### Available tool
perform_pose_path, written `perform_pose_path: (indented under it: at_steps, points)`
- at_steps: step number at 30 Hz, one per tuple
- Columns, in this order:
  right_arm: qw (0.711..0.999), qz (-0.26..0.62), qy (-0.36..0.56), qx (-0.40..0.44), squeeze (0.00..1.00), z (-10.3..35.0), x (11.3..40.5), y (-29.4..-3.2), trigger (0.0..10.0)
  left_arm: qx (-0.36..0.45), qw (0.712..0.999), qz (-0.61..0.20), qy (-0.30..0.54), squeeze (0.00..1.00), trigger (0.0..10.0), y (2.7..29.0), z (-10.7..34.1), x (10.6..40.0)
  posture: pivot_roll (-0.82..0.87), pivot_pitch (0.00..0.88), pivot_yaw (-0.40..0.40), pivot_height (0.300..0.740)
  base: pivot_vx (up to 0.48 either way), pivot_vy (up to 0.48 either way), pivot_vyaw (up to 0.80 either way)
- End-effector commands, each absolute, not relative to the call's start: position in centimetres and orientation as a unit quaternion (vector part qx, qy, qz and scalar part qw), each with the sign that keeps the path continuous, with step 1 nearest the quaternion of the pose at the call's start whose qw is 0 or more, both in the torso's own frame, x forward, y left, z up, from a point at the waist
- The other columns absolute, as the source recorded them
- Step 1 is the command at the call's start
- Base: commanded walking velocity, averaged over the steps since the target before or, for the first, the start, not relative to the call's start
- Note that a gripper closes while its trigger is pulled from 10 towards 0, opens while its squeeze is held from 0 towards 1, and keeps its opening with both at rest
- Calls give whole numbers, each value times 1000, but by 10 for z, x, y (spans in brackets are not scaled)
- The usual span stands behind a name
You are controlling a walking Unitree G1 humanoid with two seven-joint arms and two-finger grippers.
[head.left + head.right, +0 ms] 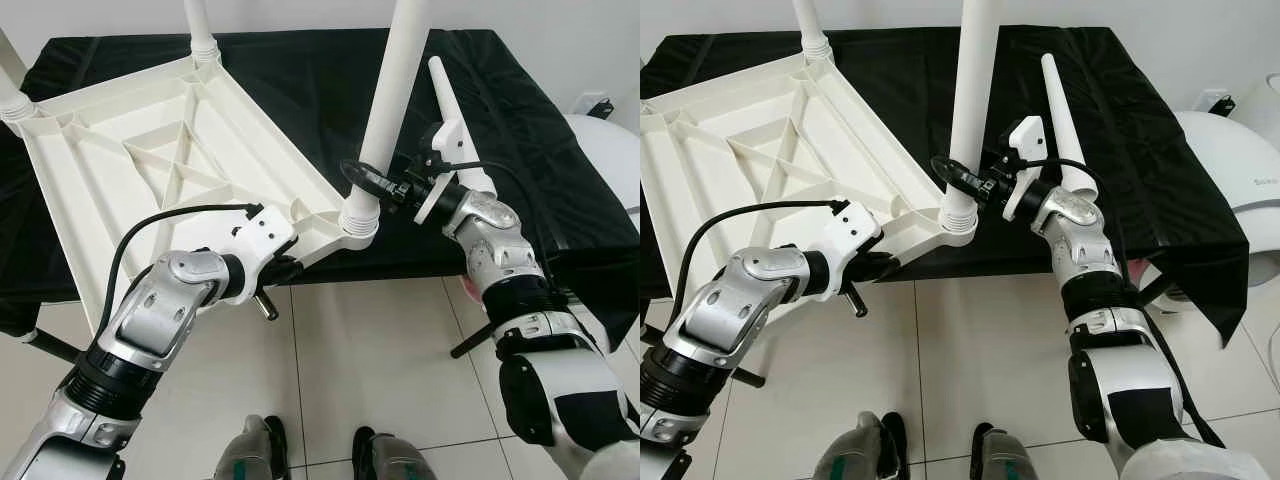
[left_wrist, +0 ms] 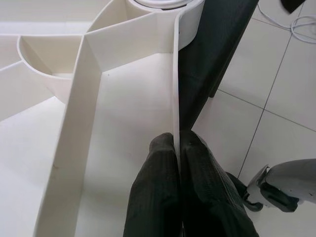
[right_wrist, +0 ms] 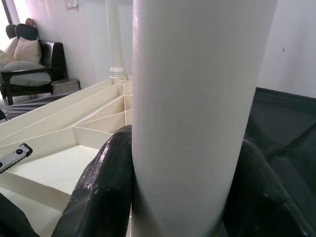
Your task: Building children table
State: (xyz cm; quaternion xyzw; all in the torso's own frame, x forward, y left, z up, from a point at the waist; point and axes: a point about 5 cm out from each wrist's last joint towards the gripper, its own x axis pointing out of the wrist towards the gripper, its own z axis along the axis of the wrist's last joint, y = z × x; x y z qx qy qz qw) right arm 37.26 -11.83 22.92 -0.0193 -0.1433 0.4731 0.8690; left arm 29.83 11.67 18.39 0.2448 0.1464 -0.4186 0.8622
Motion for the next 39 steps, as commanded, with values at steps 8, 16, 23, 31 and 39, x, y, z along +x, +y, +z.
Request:
perform_pose_path:
  at_steps: [8, 16, 23, 31, 39]
  points:
    - [865, 493, -85, -32, 0, 200, 370, -113, 10000, 255, 875, -396, 113, 0, 10000, 118, 199, 298, -41, 183, -14, 740, 0, 0, 0]
    - [872, 481, -63, -55, 0, 195, 372, -128, 10000, 255, 875, -397, 111, 0, 10000, 117, 200, 297, -48, 178, -11, 740, 0, 0, 0]
    - [872, 481, -51, -75, 0, 192, 371, -137, 10000, 255, 875, -397, 110, 0, 10000, 117, 200, 297, -49, 175, -9, 740, 0, 0, 0]
    - [879, 467, -53, -77, 0, 190, 373, -141, 10000, 255, 874, -399, 108, 0, 10000, 116, 201, 296, -50, 174, -6, 740, 0, 0, 0]
    - [901, 424, -83, -40, 0, 193, 377, -129, 10000, 254, 874, -399, 107, 0, 10000, 115, 201, 295, -45, 183, -9, 740, 0, 0, 0]
